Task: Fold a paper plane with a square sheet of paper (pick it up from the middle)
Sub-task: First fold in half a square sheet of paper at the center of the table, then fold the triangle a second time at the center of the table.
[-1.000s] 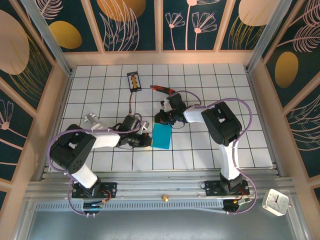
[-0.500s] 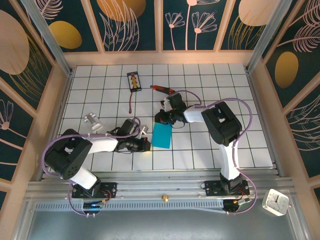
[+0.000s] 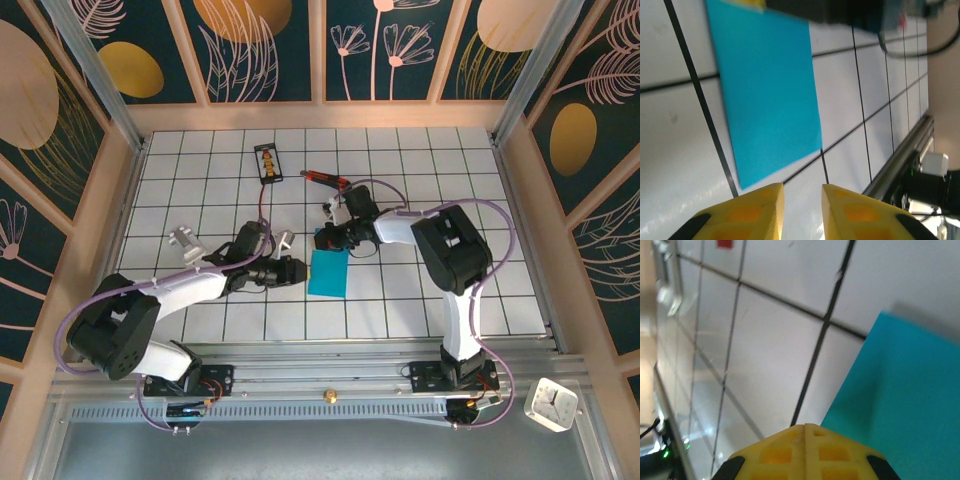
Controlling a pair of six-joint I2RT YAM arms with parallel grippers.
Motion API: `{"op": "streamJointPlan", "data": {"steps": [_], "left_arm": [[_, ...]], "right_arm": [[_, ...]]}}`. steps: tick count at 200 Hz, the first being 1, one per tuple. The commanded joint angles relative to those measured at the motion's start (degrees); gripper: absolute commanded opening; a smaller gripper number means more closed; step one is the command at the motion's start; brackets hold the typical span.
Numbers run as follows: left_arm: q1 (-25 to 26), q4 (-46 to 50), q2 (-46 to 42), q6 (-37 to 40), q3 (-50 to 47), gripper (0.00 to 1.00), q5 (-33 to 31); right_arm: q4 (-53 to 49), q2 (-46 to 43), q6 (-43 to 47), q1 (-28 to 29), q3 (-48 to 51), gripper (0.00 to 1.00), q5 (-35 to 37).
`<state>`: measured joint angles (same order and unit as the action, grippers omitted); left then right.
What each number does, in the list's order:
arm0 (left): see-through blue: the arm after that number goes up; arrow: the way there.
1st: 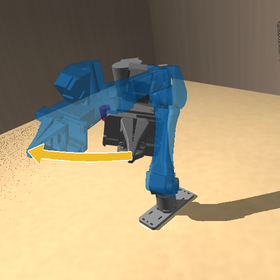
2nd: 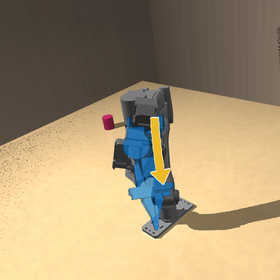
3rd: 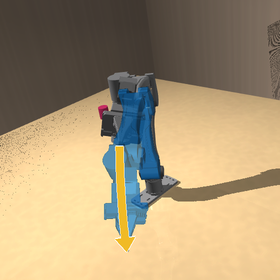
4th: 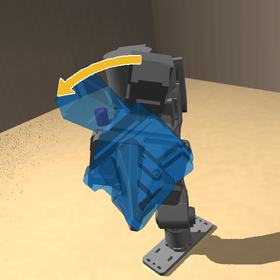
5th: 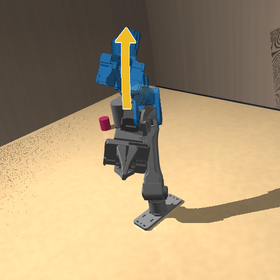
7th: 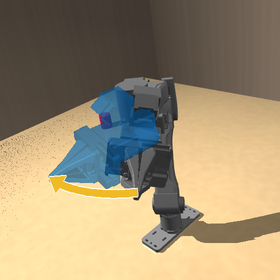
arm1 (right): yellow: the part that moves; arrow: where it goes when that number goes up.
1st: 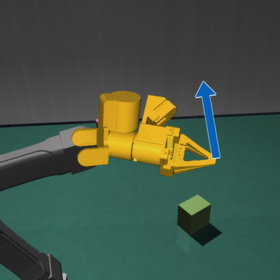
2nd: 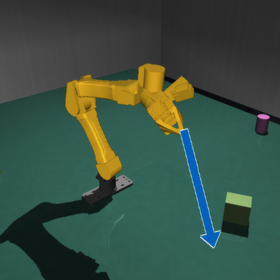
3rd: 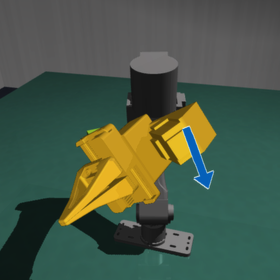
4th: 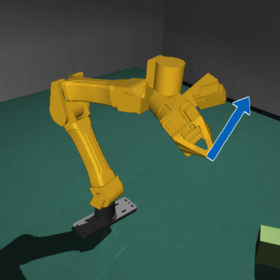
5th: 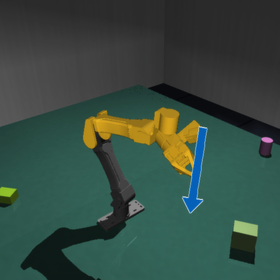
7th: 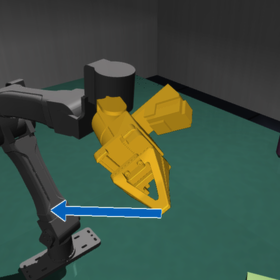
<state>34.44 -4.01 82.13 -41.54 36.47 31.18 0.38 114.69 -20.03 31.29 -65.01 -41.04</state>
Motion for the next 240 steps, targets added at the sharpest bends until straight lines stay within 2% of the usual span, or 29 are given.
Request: {"op": "streamJointPlan", "data": {"steps": [1, 15, 35, 48, 66, 97, 135, 184, 223, 240], "left_arm": [[-0.2, 1.5, 2.1, -1.6, 2.6, 0.3, -5.1], [0.1, 1.1, 5.0, -2.4, 3.8, 0.31, -4.4], [1.3, 0.1, 8.4, -2.4, 5.9, 0.3, -4.2], [2.0, -0.7, 10.7, -2.3, 7.1, 0.25, -3.7], [2.7, -1.9, 13.8, -2.0, 8.1, 0.18, -1.8], [4.2, -2.8, 15.7, -1.8, 7.9, 0.07, -0.2], [6.2, -6.6, 17.4, -4.7, 4.4, 0.05, 2.3], [8.6, -12.2, 19.4, -8.7, 4.4, 0.13, 6.3], [9.8, -13.0, 23.1, -8.7, 7.5, 0.17, 7.5], [9.9, -12.3, 22.1, -7.5, 9.3, 0.19, 8.0]], "right_arm": [[-1.4, -9.5, 1.9, -2.5, 3.6, 0.0, -5.1], [-0.7, -14.6, -0.1, -4.0, 8.1, 0.0, -2.9], [-4.2, -20.8, -2.6, -6.0, 13.8, 0.06, 7.1], [-7.5, -23.3, -3.5, -5.8, 15.7, 0.07, 14.2], [-7.1, -25.9, -5.1, -5.3, 18.6, 0.09, 16.5], [-6.4, -26.8, -7.2, -4.9, 21.1, 0.09, 16.9], [-8.7, -27.3, -7.1, -4.1, 22.0, 0.14, 15.5], [-11.1, -29.1, -7.5, -3.9, 22.8, 0.17, 15.7], [-10.3, -32.6, -10.2, -3.5, 25.8, 0.17, 14.9], [-9.3, -34.5, -11.8, -2.5, 27.6, 0.18, 15.0]]}}
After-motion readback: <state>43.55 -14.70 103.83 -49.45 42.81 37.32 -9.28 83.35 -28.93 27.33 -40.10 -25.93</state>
